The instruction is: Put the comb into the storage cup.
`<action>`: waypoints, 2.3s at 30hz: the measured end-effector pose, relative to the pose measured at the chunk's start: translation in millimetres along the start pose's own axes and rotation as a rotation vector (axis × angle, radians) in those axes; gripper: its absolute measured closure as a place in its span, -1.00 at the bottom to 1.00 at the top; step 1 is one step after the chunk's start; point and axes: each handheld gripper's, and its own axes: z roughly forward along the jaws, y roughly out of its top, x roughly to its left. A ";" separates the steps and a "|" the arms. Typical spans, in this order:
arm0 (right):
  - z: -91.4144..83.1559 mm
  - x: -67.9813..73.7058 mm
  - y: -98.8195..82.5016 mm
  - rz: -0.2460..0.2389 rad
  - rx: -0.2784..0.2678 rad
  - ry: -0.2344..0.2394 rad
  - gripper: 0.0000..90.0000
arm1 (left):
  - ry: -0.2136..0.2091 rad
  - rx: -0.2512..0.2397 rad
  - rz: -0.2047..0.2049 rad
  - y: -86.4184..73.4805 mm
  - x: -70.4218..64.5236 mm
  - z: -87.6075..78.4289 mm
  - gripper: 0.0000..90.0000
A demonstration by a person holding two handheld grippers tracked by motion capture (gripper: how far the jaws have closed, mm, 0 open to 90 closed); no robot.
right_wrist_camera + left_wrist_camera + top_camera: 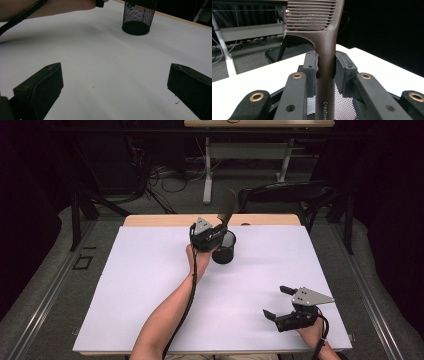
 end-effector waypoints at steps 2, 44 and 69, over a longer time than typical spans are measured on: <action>0.0 0.1 0.0 0.000 0.000 0.000 -1.00 | -0.001 0.001 0.000 -1.5 -0.1 -0.1 0.61; -0.2 -0.8 -0.2 0.002 0.000 0.000 -1.00 | 0.028 0.067 0.037 -13.0 -4.7 5.6 0.61; 0.0 -0.6 0.1 0.005 0.002 -0.001 -1.00 | -0.016 0.136 0.125 4.1 -3.4 -37.6 -0.66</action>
